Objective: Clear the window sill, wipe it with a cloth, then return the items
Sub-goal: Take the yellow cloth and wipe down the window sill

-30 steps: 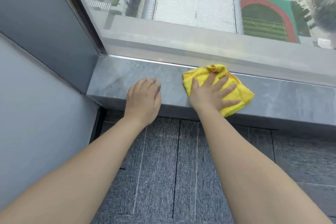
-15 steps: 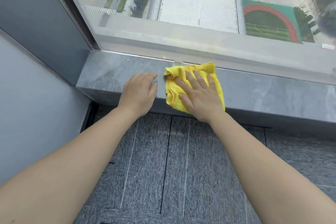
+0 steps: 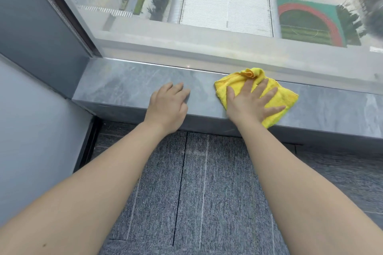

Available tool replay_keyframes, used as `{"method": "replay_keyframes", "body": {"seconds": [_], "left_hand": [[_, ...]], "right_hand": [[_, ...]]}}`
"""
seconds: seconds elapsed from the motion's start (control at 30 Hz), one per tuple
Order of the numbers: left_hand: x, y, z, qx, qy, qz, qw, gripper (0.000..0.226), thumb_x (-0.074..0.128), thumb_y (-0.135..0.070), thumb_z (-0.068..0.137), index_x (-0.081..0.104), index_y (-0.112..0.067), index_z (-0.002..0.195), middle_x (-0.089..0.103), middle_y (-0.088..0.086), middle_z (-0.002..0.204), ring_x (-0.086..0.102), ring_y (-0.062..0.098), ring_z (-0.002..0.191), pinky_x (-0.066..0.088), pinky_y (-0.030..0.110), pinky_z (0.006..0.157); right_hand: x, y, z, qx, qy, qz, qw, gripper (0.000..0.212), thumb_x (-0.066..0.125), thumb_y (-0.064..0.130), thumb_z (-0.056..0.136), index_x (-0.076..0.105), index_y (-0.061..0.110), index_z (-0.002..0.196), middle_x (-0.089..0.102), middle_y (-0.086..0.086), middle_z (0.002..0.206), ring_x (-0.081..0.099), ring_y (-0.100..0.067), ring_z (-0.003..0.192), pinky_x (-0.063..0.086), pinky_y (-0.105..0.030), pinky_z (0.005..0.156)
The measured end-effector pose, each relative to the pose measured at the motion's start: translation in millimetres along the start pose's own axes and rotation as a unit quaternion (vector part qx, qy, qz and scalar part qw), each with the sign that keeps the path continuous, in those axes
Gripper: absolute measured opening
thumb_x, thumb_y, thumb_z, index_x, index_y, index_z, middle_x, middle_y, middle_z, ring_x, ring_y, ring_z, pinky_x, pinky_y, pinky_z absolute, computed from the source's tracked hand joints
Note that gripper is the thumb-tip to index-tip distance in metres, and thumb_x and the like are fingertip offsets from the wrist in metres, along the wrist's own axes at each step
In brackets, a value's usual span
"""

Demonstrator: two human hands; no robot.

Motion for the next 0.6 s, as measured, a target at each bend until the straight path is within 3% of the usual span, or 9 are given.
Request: {"method": "replay_keyframes", "body": {"seconds": [0.13,0.43,0.5,0.6], "left_hand": [[2,-2,10,-0.001,0.009,0.017,1.0,0.055,0.023,-0.026,0.079,0.042,-0.016,0.13,0.032,0.004,0.149,0.021,0.027,0.137,0.019,0.041,0.11],[8,-27,22,0.02,-0.011,0.013,1.0,0.061,0.023,-0.029,0.074,0.042,-0.018,0.131,0.038,0.005,0.147,0.027,0.028,0.136,0.021,0.042,0.11],[12,-34,25,0.027,-0.006,0.018,0.999,0.061,0.022,-0.029,0.075,0.041,-0.018,0.132,0.037,0.005,0.147,0.026,0.027,0.136,0.021,0.042,0.109],[15,-39,33,0.04,-0.003,0.022,0.999,0.061,0.021,-0.03,0.076,0.04,-0.018,0.132,0.036,0.006,0.148,0.025,0.027,0.137,0.021,0.042,0.109]], "right_hand": [[0,14,8,-0.011,-0.001,0.001,1.0,0.069,0.022,0.052,0.093,0.006,0.014,0.148,-0.006,-0.014,0.158,-0.011,-0.037,0.144,-0.005,-0.07,0.106],[4,16,-5,-0.292,0.035,-0.118,0.948,0.053,0.018,0.046,0.096,0.002,0.037,0.146,-0.009,0.003,0.159,-0.012,-0.022,0.147,-0.007,-0.055,0.115],[3,0,-1,-0.301,0.043,-0.141,0.942,0.052,0.017,0.046,0.096,0.002,0.04,0.146,-0.01,0.006,0.159,-0.013,-0.021,0.146,-0.007,-0.053,0.116],[1,-25,14,-0.248,0.043,-0.119,0.96,0.053,0.018,0.049,0.095,0.003,0.04,0.145,-0.009,0.006,0.159,-0.014,-0.023,0.146,-0.008,-0.056,0.115]]}}
Point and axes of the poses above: each hand's wrist, its own z-axis towards the middle knuckle, its own x-axis out of the palm, y = z × x, the point moved 9 cm from there along z, towards the middle knuckle
